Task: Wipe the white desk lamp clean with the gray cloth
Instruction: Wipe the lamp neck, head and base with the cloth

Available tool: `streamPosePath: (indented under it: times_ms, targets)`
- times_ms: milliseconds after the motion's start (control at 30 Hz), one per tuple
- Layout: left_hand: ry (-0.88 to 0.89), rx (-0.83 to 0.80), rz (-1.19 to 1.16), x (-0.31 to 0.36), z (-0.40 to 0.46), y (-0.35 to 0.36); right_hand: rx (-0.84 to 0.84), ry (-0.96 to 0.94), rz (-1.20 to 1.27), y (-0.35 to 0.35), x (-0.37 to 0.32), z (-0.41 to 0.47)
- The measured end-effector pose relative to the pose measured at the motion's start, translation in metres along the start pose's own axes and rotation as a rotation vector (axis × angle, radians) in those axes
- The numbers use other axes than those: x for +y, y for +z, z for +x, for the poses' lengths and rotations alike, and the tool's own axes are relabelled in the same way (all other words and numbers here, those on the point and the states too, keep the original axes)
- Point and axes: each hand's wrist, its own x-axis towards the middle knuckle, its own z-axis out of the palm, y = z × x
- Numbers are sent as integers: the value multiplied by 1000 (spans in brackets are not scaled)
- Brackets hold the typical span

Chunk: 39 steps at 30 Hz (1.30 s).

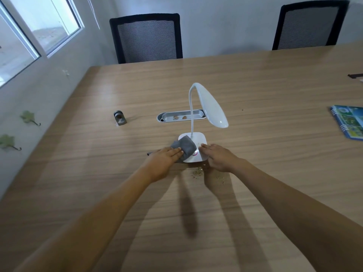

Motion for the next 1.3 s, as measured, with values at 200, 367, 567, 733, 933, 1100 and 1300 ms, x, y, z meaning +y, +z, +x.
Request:
streamPosePath:
  times_ms: [200,367,567,733,933,1100,1300]
  targets:
    - [-501,407,-667,5,10,-20,-11,14,13,0,1,1]
    - [-384,260,-491,16,37,6,-20,10,-2,-2,1,3]
    - [-191,80,-235,28,13,13,-48,11,9,-5,2,7]
    - [65,210,-94,24,-36,5,-24,9,47,-3,3,7]
    - [-237,429,-283,7,-18,-18,-27,-3,28,-2,6,8]
    - [-322,197,-340,19,5,-11,-39,11,58,1,7,13]
    - [-131,-3,-316,31,-29,-2,-48,17,66,2,9,15]
